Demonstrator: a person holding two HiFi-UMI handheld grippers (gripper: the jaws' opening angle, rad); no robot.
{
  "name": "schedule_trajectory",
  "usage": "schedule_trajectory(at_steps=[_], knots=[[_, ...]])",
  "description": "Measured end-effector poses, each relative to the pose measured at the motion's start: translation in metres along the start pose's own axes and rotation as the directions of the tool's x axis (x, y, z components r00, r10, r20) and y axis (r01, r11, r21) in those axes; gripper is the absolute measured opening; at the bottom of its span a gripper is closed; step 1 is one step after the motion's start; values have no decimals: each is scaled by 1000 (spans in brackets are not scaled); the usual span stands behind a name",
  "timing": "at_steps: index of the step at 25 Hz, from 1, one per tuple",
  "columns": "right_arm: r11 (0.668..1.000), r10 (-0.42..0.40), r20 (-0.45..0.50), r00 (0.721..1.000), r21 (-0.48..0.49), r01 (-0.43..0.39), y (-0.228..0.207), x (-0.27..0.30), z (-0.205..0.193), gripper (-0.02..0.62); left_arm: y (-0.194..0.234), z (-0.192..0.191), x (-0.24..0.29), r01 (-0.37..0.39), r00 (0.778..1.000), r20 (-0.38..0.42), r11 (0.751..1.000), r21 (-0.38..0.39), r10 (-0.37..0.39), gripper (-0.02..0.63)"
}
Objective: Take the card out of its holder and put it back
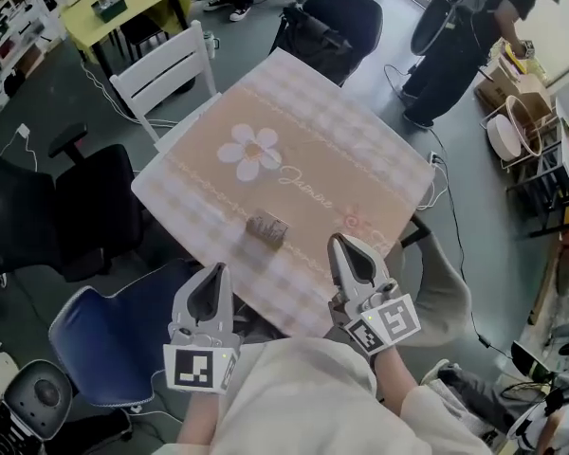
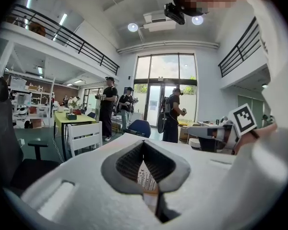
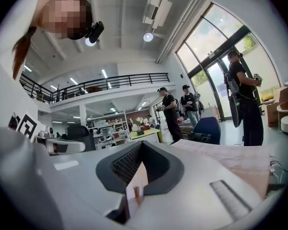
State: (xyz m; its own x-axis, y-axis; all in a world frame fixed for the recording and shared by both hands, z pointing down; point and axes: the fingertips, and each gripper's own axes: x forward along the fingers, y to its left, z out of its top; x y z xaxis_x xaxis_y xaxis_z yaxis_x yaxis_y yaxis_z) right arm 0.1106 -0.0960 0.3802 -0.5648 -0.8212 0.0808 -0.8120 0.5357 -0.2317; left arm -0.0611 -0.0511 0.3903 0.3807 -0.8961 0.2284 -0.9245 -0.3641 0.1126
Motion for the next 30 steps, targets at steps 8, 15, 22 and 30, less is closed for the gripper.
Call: schedule_trajectory(at_steps=[8,15,22,30], knots=[[996,-94,-68,993,-12,94,5,-65,-21,3,6,19,-8,11,998,59,999,54,-14,0],[990,-143,-106,984,-4,144,14,-96,-48,3,16,11,-30,-18,999,45,998,58,15,0],[996,-84,-109,990,-28,82,28,-93,-49,3,1,2,-46,42,997,59,997,61,-45,0],[994,-53,-108,993,-99,42,46,-83,-43,2,-4,1,-50,45,997,67,997,58,-49,0]])
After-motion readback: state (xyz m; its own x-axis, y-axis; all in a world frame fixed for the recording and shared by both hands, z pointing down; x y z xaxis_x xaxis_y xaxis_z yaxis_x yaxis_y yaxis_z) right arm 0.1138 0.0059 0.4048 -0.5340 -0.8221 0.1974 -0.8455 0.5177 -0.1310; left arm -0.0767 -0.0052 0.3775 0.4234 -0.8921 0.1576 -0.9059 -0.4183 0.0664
